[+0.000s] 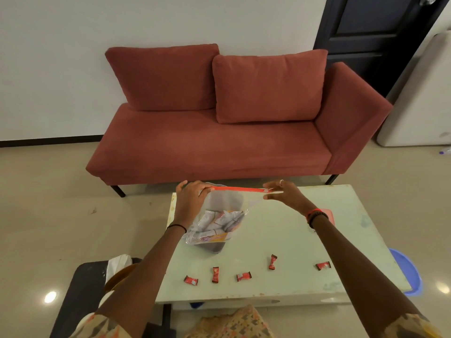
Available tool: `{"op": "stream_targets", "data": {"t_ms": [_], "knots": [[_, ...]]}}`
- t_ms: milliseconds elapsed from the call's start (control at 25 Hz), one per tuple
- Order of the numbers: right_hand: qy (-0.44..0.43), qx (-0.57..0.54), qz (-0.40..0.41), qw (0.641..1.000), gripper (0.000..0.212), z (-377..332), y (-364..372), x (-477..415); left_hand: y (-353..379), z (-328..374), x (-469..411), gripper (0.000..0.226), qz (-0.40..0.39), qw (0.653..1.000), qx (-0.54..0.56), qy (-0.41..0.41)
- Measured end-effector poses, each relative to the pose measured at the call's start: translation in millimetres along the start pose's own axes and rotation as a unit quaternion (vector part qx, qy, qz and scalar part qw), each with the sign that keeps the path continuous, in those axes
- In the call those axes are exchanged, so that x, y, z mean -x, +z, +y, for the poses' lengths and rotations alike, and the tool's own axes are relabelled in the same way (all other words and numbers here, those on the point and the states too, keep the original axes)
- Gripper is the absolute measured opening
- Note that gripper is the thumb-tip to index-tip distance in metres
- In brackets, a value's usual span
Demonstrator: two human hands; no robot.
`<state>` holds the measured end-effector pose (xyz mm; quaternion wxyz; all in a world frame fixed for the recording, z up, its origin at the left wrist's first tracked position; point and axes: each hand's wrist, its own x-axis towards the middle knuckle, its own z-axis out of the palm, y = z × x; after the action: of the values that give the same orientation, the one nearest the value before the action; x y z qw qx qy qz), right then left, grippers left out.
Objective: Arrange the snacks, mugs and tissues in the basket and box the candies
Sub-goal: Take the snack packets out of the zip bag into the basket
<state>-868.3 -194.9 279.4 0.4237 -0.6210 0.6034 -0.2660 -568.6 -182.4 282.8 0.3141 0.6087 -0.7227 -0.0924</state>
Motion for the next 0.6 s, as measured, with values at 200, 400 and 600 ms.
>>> {"op": "stream_targets", "data": {"t_ms": [200,400,600], "knots": [[0.018,-0.035,0.047,0.998,0.020,14,6,1,-5,-7,-2,0.014,0.001,1.000,-0.013,-0.008],[0.012,-0.096,0.090,0.991,0.014,4,9,-7,-10,-15,-4,0.014,0.009,1.000,-0.018,-0.023],[-0.027,-0.084,0.126,0.988,0.008,-17,18,-13,-10,-32,6,0.014,-0.009,0.998,-0.017,-0.059]]}}
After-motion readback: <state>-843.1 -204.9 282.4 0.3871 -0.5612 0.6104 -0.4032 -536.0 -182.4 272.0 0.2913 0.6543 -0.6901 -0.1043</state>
